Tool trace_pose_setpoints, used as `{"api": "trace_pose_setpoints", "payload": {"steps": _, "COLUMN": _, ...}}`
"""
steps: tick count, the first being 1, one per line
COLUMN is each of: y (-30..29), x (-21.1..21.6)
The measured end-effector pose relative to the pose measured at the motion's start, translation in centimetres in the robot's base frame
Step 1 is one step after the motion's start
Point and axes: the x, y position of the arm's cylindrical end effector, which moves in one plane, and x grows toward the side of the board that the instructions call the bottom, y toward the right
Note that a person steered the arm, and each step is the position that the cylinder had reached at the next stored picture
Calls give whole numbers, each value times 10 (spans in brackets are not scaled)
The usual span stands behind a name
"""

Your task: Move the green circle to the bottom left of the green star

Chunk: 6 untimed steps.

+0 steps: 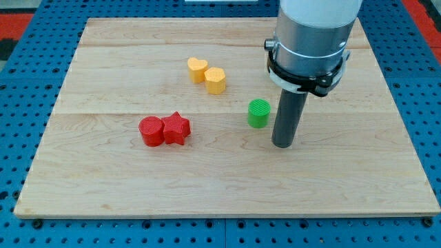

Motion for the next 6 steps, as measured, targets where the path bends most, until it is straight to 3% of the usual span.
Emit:
{"api": "trace_pose_setpoints", "payload": {"steps": 1, "y": -30, "x": -48}}
{"api": "trace_pose_setpoints", "payload": {"steps": 3, "y": -118, "x": -97}}
{"api": "trace_pose_setpoints", "payload": {"steps": 4, "y": -61, "x": -104}}
{"api": "trace_pose_setpoints", "payload": {"steps": 6, "y": -67, "x": -169}}
